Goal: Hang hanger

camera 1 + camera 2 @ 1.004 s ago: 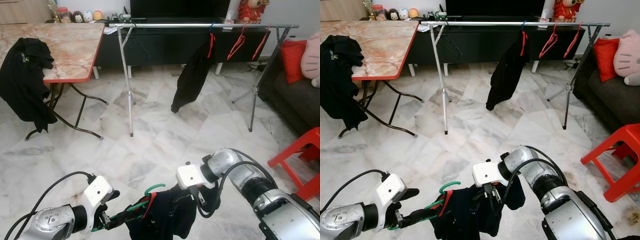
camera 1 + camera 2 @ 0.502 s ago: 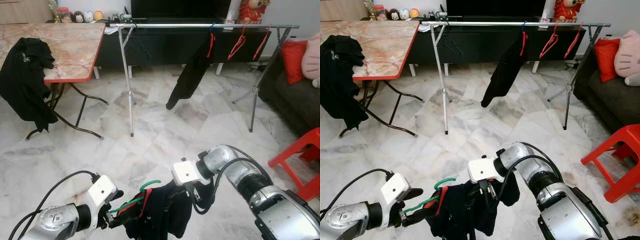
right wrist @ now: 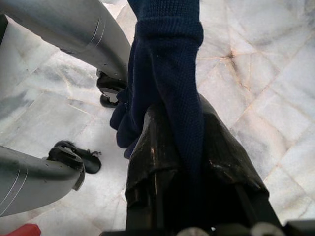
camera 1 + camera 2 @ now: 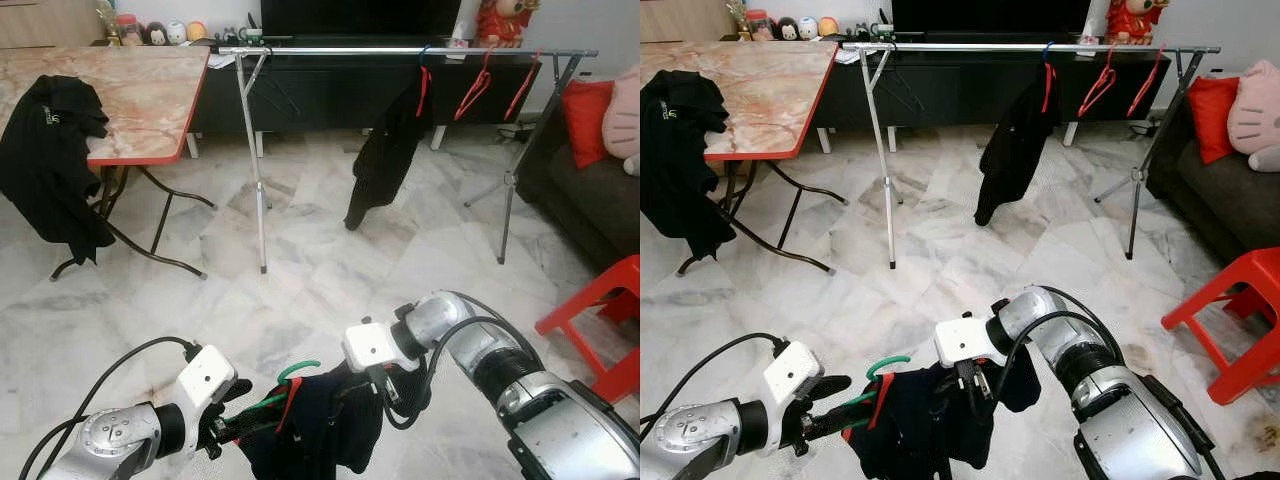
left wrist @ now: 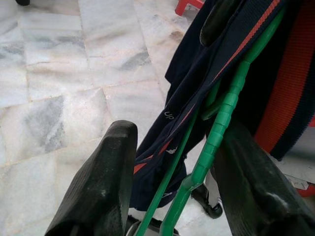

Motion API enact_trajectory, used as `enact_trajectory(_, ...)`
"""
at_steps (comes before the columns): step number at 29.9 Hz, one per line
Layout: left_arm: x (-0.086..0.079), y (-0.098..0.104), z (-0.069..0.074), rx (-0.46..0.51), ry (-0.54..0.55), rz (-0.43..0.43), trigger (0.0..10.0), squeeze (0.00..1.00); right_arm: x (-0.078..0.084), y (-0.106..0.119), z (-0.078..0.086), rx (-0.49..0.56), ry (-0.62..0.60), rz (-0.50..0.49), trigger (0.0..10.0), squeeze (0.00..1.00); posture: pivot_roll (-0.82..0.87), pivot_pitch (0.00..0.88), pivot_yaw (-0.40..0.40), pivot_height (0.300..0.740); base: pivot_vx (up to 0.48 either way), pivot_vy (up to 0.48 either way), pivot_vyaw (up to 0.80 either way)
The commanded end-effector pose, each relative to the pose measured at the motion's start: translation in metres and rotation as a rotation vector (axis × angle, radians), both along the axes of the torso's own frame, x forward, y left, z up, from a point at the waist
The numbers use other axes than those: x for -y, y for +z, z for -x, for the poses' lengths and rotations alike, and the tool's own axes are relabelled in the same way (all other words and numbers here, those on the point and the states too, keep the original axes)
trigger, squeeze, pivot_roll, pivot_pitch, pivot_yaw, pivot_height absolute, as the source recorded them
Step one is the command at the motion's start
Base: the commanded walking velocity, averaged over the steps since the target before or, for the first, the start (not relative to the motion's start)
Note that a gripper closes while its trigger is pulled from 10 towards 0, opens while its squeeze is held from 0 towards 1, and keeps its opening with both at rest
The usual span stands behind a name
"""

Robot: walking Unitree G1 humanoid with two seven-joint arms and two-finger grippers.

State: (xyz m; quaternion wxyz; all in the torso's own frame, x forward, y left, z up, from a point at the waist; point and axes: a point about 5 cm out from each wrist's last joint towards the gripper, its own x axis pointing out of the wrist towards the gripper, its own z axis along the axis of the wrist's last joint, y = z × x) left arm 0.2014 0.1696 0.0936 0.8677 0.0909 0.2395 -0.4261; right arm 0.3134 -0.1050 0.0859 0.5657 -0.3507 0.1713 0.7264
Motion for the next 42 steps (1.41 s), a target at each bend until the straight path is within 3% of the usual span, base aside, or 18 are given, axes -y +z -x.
enact_trajectory(1, 0.0001, -0.0007, -0.0001, -0.007, 0.001, -0.006, 0.0, 0.00, -0.0020, 0.0096, -0.0059, 0.027, -0.009, -0.030, 0.0, 0.00, 0.01, 0.000, -0.052, 0.740, 0.000, 0.000, 0.00)
enact_trajectory(30, 0.0055, -0.0002, 0.0020, -0.014, -0.006, 0.012, 0.0, 0.00, -0.0092, 0.0142, -0.0085, 0.049, -0.001, -0.045, 0.0, 0.00, 0.01, 0.000, -0.059, 0.740, 0.000, 0.000, 0.00)
enact_trajectory(31, 0.0052, -0.0006, 0.0018, -0.012, -0.004, 0.011, 0.0, 0.00, -0.0094, 0.0140, -0.0093, 0.071, -0.003, -0.037, 0.4, 0.00, 0.01, 0.000, -0.060, 0.740, 0.000, 0.000, 0.00)
enact_trajectory(32, 0.0050, -0.0008, 0.0016, -0.011, -0.003, 0.010, 0.0, 0.00, -0.0097, 0.0141, -0.0100, 0.090, -0.006, -0.034, 5.1, 0.00, 0.01, 0.000, -0.060, 0.740, 0.000, 0.000, 0.00)
enact_trajectory(38, 0.0050, -0.0010, 0.0014, -0.009, -0.003, 0.009, 0.0, 0.00, -0.0101, 0.0144, -0.0109, 0.111, -0.010, -0.032, 5.1, 0.00, 0.01, 0.000, -0.060, 0.740, 0.000, 0.000, 0.00)
enact_trajectory(39, 0.0057, -0.0011, 0.0004, -0.006, -0.001, 0.010, 0.0, 0.00, -0.0086, 0.0148, -0.0112, 0.105, -0.008, -0.025, 10.0, 0.29, 0.01, 0.000, -0.068, 0.740, 0.000, 0.000, 0.00)
enact_trajectory(41, 0.0066, -0.0012, -0.0007, -0.003, 0.001, 0.011, 0.0, 0.00, -0.0067, 0.0153, -0.0115, 0.098, -0.006, -0.017, 10.0, 0.29, 0.01, 0.000, -0.068, 0.740, 0.000, 0.000, 0.00)
enact_trajectory(42, 0.0068, -0.0012, -0.0009, -0.002, 0.002, 0.011, 0.0, 0.00, -0.0063, 0.0152, -0.0116, 0.098, -0.006, -0.015, 10.0, 1.00, 0.01, 0.000, -0.068, 0.740, 0.000, 0.000, 0.00)
